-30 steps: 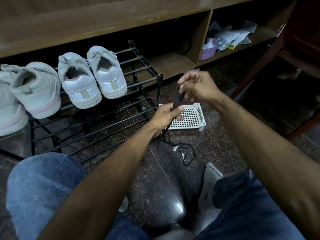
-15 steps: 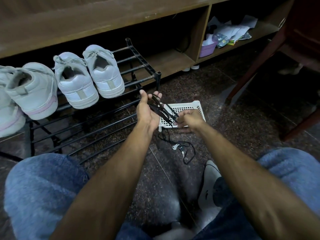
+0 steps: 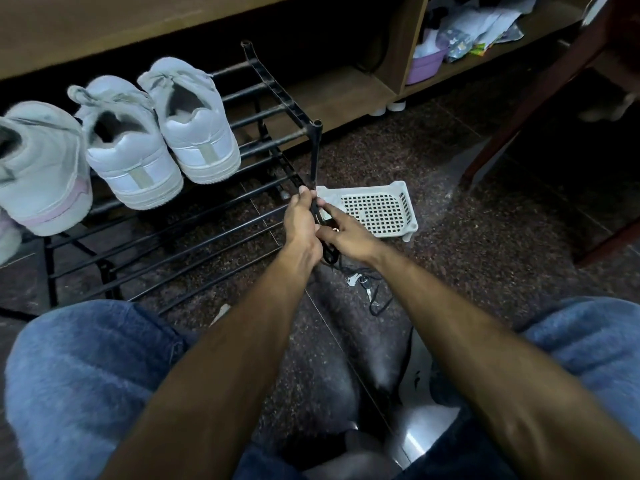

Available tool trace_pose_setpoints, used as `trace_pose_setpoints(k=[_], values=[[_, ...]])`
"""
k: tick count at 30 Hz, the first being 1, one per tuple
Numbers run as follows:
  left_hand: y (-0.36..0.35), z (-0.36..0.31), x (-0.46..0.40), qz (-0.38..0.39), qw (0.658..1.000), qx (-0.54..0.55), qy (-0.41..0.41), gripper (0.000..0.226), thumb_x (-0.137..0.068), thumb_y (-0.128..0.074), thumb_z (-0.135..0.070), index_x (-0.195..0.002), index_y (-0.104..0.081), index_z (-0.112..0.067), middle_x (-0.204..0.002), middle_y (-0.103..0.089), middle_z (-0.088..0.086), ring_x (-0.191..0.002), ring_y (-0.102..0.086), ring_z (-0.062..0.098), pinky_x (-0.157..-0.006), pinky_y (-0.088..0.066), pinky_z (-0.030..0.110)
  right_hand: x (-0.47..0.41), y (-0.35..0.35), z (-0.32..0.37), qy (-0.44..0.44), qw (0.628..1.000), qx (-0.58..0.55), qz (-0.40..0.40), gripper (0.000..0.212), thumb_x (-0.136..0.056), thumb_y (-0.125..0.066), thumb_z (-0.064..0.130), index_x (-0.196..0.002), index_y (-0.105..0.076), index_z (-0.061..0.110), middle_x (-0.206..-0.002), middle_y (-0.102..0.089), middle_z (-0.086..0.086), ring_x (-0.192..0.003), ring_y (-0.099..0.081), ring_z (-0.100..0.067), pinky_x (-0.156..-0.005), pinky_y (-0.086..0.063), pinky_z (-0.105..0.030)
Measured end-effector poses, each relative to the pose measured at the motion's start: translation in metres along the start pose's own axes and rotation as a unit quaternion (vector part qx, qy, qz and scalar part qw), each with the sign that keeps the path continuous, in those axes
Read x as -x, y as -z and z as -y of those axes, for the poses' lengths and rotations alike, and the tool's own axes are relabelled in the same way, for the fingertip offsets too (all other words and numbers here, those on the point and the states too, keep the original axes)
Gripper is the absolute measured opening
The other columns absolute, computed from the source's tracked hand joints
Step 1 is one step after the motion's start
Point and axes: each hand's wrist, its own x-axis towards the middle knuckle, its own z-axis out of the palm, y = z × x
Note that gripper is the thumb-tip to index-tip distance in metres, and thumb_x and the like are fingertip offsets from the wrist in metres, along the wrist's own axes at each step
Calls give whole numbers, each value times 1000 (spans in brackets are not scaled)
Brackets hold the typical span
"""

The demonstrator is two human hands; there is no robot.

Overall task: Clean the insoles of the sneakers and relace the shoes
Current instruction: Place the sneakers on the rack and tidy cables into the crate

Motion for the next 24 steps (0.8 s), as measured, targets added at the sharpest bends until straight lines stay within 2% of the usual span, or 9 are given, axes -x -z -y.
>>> trace_pose_setpoints(k=[2, 4, 6, 10, 13, 17, 19, 22, 24], values=[[0, 11, -10, -4, 1000, -22, 15, 21, -99, -51, -23, -81, -59, -16, -77, -59, -1, -73, -56, 14, -89, -48, 38, -9, -1, -15, -23, 1000, 13, 2, 46, -97, -55, 18, -142, -43, 14, -126, -52, 7, -117, -48, -5, -96, -34, -11], [1, 23, -23, -5, 999, -39, 32, 20, -100, -50, -21, -83, -58, -15, -76, -59, 1, -80, -57, 20, -97, -47, 42, -18, 0, -31, -54, 998, 23, 0, 10, -98, -54, 17, -103, -61, 21, -96, -61, 6, -86, -56, -5, -80, -42, -20], [2, 37, -38, -10, 997, -58, 47, 19, -100, -48, -21, -84, -57, -16, -77, -59, 1, -88, -57, 22, -98, -48, 42, -30, 1, -45, -67, 997, 39, -5, 26, -99, -52, 16, -74, -52, 24, -73, -55, 6, -66, -49, -6, -62, -37, -23], [-4, 60, -64, -10, 991, -99, 87, 17, -100, -49, -18, -86, -58, -16, -80, -60, 0, -73, -57, 14, -69, -52, 25, -53, 9, -78, -103, 992, 72, 16, 15, -99, -47, 19, -99, -62, 14, -95, -59, -5, -85, -53, -19, -74, -39, -28], [-1, 83, -91, -28, 971, -213, 102, 21, -99, -50, -25, -82, -59, -18, -83, -63, 3, -74, -59, 18, -55, -48, 18, -74, 26, -109, -164, 984, 72, 6, 15, -98, -48, 25, -93, -61, 19, -96, -63, -10, -85, -57, -23, -82, -46, -38], [18, 108, -128, -97, 882, -448, 108, 29, -95, -51, -31, -98, -65, -6, -104, -67, 15, -94, -65, 30, -80, -54, 37, -106, 69, -145, -237, 968, 49, -60, 20, -99, -49, 18, -104, -62, 3, -86, -67, -18, -63, -59, -25, -63, -50, -37], [26, 119, -142, -104, 857, -489, 125, 32, -95, -50, -33, -103, -65, -5, -109, -66, 17, -99, -65, 32, -83, -55, 38, -125, 93, -159, -249, 961, 59, -103, 21, -97, -50, 14, -108, -63, 1, -88, -66, -13, -61, -58, -19, -63, -50, -34], [33, 135, -162, -103, 866, -466, 148, 46, -88, -53, -46, -109, -65, -6, -114, -66, 15, -98, -67, 31, -85, -55, 40, -158, 124, -178, -247, 952, 80, -160, 26, -93, -51, 13, -111, -65, -1, -100, -67, -14, -82, -64, -24, -77, -55, -34], [33, 143, -170, -119, 894, -398, 168, 48, -88, -54, -50, -113, -62, -10, -108, -67, 6, -87, -69, 27, -76, -54, 35, -174, 140, -186, -242, 949, 124, -160, 30, -93, -48, 17, -108, -66, -2, -89, -67, -15, -70, -67, -17, -69, -56, -38]])
